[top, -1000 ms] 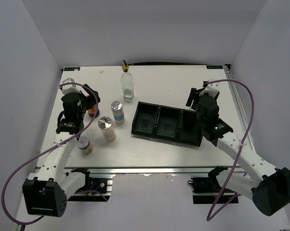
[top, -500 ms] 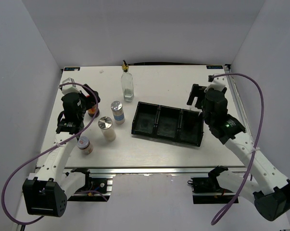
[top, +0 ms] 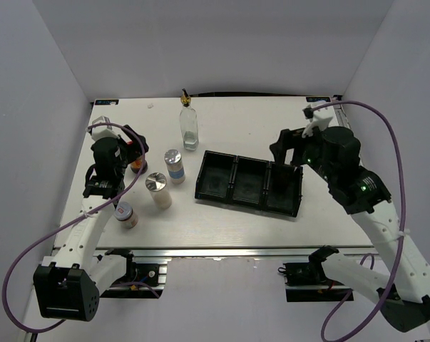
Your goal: Organize the condiment bottles
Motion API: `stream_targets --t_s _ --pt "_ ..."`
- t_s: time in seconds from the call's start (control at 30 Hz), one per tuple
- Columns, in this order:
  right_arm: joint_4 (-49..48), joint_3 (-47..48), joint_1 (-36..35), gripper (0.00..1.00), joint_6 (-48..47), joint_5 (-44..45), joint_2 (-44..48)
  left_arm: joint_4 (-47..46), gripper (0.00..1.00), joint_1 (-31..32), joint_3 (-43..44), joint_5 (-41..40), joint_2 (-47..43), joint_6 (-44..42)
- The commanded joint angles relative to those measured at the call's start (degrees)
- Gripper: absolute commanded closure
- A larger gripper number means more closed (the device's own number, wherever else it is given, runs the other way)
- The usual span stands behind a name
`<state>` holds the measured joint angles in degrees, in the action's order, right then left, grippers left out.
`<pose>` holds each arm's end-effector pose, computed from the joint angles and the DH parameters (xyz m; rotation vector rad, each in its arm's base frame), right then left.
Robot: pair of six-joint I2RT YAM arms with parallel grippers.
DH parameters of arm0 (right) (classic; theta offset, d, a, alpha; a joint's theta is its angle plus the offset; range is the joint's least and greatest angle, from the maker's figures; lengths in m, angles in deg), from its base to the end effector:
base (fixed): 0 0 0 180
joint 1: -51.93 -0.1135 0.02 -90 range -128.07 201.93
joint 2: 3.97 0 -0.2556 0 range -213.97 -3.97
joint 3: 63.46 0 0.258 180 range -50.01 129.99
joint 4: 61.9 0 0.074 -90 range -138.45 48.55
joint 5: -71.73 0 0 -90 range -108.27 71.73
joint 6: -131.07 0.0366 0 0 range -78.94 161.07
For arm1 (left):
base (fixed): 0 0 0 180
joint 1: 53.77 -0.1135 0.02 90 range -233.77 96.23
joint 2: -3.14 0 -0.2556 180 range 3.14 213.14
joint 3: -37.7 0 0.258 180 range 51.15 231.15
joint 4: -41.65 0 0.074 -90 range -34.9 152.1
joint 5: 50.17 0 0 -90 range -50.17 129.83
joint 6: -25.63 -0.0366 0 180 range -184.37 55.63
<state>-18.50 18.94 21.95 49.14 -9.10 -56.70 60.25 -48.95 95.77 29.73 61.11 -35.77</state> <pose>0.1730 0.0931 0.4185 -0.2328 1.8044 0.3270 0.2465 -0.0143 0.2957 -0.5074 1.8259 -0.2314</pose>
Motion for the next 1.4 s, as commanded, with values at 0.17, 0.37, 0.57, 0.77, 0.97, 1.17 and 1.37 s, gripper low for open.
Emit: stream_targets --t_s 0.17,0.37,0.57,0.77,0.97,1.17,1.37 --pt "-2.8 9.6 -8.1 0.11 -9.8 -13.2 -18.0 0.7 0.02 -0.2 0.7 -1.5 -0.7 0.2" --pt "-21.3 14.3 -9.3 0.11 -8.0 -16.9 -33.4 -0.6 0.02 -0.2 0.5 -1.8 0.3 -0.4" --pt "-30.9 27.1 -10.1 0.11 -4.5 -17.3 -49.7 -1.0 0.02 -0.1 2.5 -1.6 2.9 -1.2" --pt "-36.9 35.1 -10.1 0.11 -4.1 -16.6 -60.4 -3.0 0.02 -0.1 2.6 0.4 4.2 -1.6" --pt "-41.8 42.8 -10.3 0.11 -5.6 -15.5 -68.6 -2.7 0.02 -0.1 2.8 -0.5 5.2 -2.2" --pt "-43.0 51.7 -11.4 0.27 -6.7 -9.4 -76.5 -1.9 0.02 -0.1 2.8 -1.7 4.4 -2.4" --pt "-48.8 50.5 -13.1 0.66 -7.5 -3.8 -77.7 -1.2 0.02 -0.2 2.4 -1.8 3.6 -2.6"
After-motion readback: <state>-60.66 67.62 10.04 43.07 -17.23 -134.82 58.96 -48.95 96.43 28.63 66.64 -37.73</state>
